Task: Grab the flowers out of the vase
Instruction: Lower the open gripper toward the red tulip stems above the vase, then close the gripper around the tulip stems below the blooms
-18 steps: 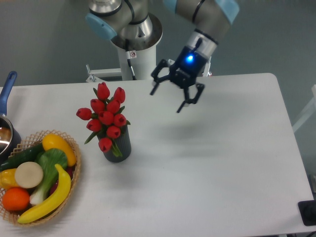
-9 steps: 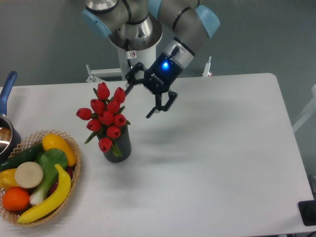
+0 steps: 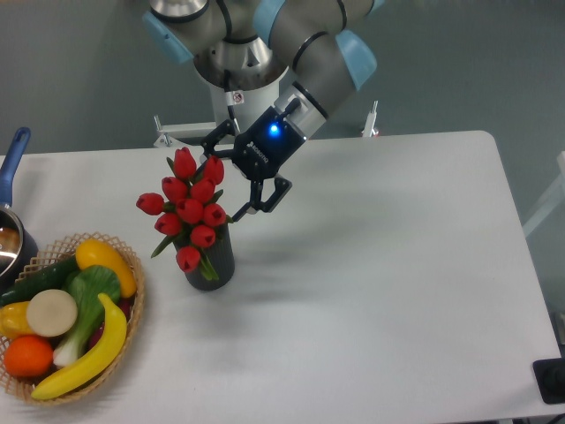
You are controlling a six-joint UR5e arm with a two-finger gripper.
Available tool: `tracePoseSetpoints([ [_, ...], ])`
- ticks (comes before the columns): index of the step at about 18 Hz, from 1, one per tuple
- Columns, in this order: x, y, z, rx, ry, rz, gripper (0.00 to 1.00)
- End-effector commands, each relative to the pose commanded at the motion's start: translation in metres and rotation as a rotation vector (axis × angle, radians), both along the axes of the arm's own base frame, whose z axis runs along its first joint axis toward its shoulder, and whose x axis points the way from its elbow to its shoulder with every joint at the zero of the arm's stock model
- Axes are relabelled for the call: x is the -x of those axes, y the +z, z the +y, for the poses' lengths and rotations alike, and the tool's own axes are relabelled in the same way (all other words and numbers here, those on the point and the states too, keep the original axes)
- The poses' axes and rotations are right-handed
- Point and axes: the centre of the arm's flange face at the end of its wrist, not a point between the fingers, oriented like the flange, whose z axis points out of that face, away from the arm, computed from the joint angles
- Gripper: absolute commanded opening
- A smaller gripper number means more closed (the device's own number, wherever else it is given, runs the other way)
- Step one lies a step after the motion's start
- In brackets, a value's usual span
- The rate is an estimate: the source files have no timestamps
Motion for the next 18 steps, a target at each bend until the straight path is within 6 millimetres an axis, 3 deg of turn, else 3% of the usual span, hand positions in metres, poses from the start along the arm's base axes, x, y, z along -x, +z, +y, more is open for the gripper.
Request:
tracePoseSetpoints([
  [4,0.000,-0.003,0.003,0.000,-0.006,-0.003,1.00],
  [5,0.000,-0.002,0.004,-0.004,-0.007,0.003,0.91],
  [6,-0.001,-0.001,0.004,-0.004,-0.004,0.004,0.76],
  [7,0.000,0.000,0.004,-0.002,0.000,0.001,0.52],
  [8,0.001,0.003,0.004,-0.007,0.000,0.014,0.17],
  [9,0.002,0.003,0.005,-0.010,0.000,0.021,0.03],
  [18,0.017,0.023,0.013,0.006,0.039,-0.005,0.00],
])
